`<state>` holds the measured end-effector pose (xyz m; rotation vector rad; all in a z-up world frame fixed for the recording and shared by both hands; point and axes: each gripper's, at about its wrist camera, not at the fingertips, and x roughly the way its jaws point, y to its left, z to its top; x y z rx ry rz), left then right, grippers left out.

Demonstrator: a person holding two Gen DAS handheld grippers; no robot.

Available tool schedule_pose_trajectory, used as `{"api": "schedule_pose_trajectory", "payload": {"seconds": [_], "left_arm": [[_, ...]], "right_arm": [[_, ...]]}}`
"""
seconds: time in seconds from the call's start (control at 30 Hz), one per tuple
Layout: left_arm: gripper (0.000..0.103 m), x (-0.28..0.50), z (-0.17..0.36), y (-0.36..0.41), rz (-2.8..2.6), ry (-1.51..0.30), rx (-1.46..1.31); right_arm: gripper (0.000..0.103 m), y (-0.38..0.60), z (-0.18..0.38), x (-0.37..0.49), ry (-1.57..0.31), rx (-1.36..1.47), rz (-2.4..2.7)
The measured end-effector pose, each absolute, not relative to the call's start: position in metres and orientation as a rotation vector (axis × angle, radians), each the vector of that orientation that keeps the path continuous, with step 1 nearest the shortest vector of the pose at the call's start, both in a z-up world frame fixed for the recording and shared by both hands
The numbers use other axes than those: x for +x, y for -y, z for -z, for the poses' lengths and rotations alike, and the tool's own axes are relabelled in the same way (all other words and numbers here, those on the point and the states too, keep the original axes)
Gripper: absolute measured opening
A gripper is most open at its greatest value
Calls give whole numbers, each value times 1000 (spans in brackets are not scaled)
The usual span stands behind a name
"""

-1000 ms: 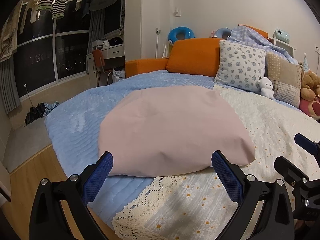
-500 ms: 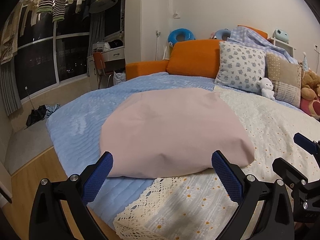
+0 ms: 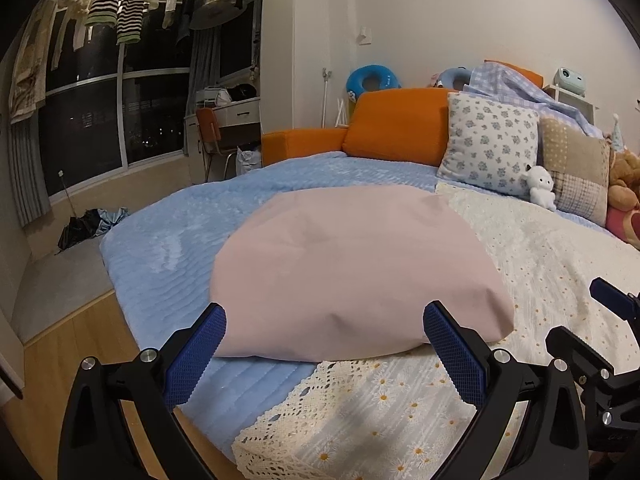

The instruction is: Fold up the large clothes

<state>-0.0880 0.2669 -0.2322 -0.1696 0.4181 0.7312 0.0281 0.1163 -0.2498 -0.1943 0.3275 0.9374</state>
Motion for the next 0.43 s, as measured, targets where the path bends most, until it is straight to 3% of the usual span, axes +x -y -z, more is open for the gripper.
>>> {"api": "schedule_pose_trajectory", "payload": {"seconds": [0.43], "left_arm": [[100,-89,235,-269,-749,-428,-172]], "right_arm": [[98,-117,249,28,-322,-193,-938]]}}
